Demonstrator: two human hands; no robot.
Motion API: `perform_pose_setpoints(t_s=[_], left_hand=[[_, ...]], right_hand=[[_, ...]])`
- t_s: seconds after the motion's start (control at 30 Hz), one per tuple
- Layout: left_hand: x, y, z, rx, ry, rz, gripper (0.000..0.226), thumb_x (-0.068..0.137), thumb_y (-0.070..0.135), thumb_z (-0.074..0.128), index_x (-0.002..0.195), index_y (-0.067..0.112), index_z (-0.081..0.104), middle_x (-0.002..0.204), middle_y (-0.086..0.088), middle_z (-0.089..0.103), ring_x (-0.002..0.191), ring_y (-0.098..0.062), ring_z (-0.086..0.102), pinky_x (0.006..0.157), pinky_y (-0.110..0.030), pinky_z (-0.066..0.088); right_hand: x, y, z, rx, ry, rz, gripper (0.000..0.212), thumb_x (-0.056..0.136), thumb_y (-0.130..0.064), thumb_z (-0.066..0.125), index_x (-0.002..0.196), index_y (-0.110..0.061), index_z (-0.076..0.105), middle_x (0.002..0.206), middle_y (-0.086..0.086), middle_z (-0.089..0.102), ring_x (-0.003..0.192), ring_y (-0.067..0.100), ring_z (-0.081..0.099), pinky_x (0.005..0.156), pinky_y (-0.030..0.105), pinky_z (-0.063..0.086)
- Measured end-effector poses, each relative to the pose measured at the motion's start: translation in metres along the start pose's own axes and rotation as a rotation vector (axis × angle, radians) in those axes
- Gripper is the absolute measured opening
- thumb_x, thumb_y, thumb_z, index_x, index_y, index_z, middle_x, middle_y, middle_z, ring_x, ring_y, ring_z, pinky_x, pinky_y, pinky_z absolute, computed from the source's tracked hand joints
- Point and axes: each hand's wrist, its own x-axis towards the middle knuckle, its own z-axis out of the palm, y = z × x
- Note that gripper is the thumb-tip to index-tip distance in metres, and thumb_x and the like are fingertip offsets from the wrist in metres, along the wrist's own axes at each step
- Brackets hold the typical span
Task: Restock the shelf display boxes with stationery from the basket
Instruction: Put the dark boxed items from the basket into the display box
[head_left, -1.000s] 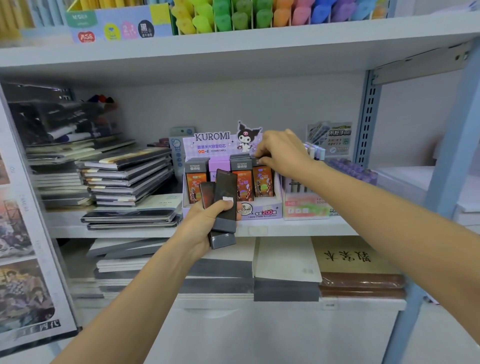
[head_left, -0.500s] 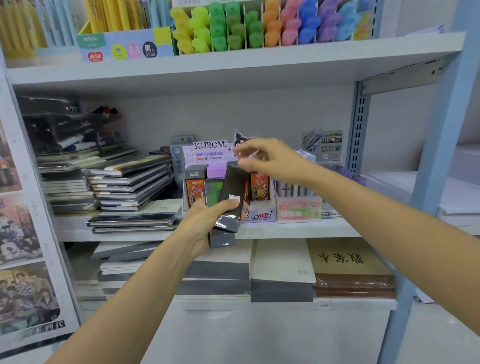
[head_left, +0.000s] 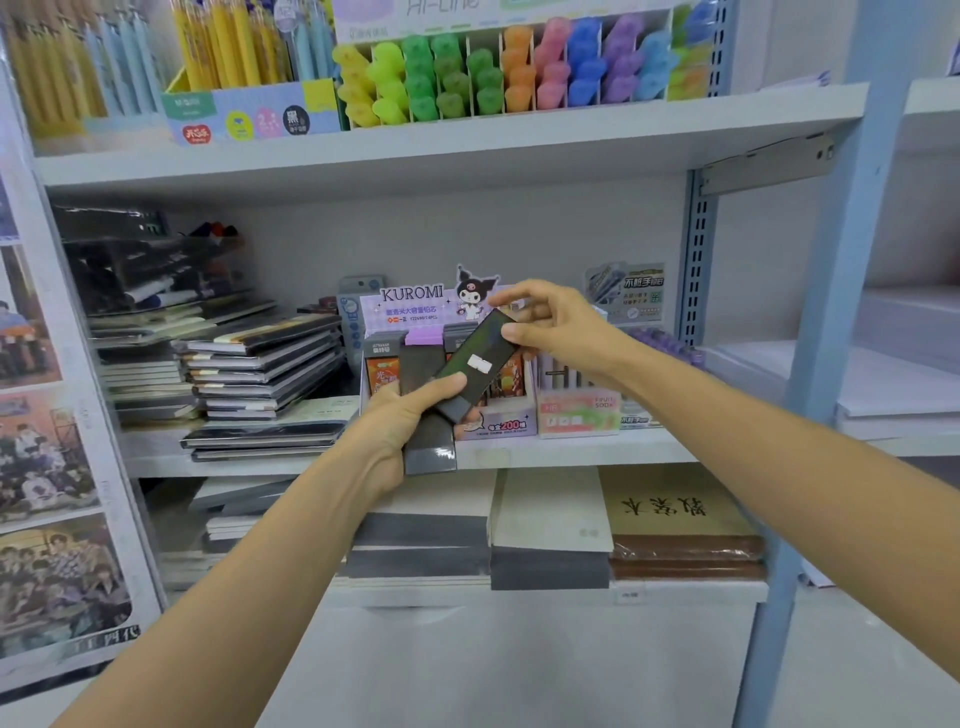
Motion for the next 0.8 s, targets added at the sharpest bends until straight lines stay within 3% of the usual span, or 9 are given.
perform_pose_setpoints(t_s=[0.1,0.23,0.37,0.43,0.5,0.6,0.7,0.8], left_hand=[[0.0,0.005,0.001,-0.052,0.067,0.007,0.033,0.068,0.019,0.08,0.095,0.005,0.067,0.072,-0.015,0.072,0.055,-0.018,0.068,0.045,-0.022,0.052],[0.0,0.011,0.003,-0.081,0.078,-0.081,0.024,0.08,0.022,0.076,0.094,0.005,0.067,0.064,-0.012,0.069,0.048,-0.016,0.063,0.043,-0.022,0.051],[-0.002,0.013,0.008,-0.1,0.118,-0.132,0.033,0.076,0.036,0.079,0.091,0.008,0.069,0.065,-0.011,0.069,0.046,-0.016,0.061,0.044,-0.023,0.052],[-0.003,0.014,0.009,-0.179,0.135,-0.111,0.041,0.07,0.05,0.079,0.084,0.012,0.072,0.071,-0.01,0.071,0.049,-0.016,0.062,0.046,-0.025,0.053],[-0.003,0.016,0.009,-0.229,0.111,-0.086,0.049,0.069,0.059,0.075,0.086,0.014,0.071,0.075,-0.008,0.07,0.052,-0.016,0.062,0.05,-0.025,0.054],[-0.003,0.013,0.012,-0.246,0.104,-0.055,0.044,0.069,0.05,0.078,0.092,0.015,0.067,0.082,-0.009,0.072,0.052,-0.014,0.063,0.051,-0.024,0.055],[0.0,0.006,0.018,-0.224,0.118,0.034,0.019,0.074,0.022,0.079,0.086,0.012,0.069,0.071,-0.009,0.072,0.049,-0.013,0.063,0.046,-0.022,0.052],[0.006,0.002,0.018,-0.117,0.163,0.117,0.013,0.079,0.012,0.077,0.089,0.009,0.07,0.062,-0.008,0.069,0.048,-0.013,0.063,0.047,-0.022,0.052]], right_hand=[[-0.004,0.004,-0.003,-0.162,-0.058,-0.065,0.035,0.095,-0.014,0.059,0.129,-0.02,0.06,0.13,-0.001,0.052,0.111,0.021,0.059,0.095,0.03,0.053],[-0.008,0.012,-0.003,-0.513,-0.207,-0.168,0.059,0.089,-0.021,0.067,0.143,-0.026,0.045,0.147,-0.005,0.04,0.126,0.002,0.037,0.095,0.012,0.034],[-0.011,0.022,0.001,-0.719,-0.104,-0.236,0.051,0.088,-0.029,0.068,0.136,-0.024,0.054,0.134,-0.004,0.055,0.115,0.007,0.047,0.097,0.028,0.041],[-0.014,0.025,0.002,-0.69,-0.077,-0.247,0.041,0.091,-0.031,0.063,0.131,-0.022,0.059,0.121,-0.003,0.059,0.101,0.005,0.047,0.088,0.027,0.042],[-0.016,0.028,0.004,-0.602,-0.024,-0.255,0.027,0.096,-0.029,0.056,0.114,-0.014,0.07,0.104,0.002,0.064,0.088,0.012,0.052,0.081,0.03,0.046],[-0.019,0.027,0.008,-0.349,0.03,-0.182,0.028,0.099,-0.022,0.051,0.086,-0.003,0.068,0.088,0.014,0.068,0.08,0.024,0.064,0.075,0.04,0.054],[-0.02,0.026,0.015,-0.072,-0.045,-0.102,0.02,0.099,-0.017,0.052,0.09,-0.01,0.068,0.091,0.011,0.07,0.079,0.02,0.071,0.069,0.029,0.058],[-0.02,0.027,0.02,-0.017,-0.119,-0.072,0.017,0.097,-0.016,0.056,0.104,-0.007,0.069,0.092,0.007,0.071,0.08,0.013,0.07,0.069,0.023,0.055]])
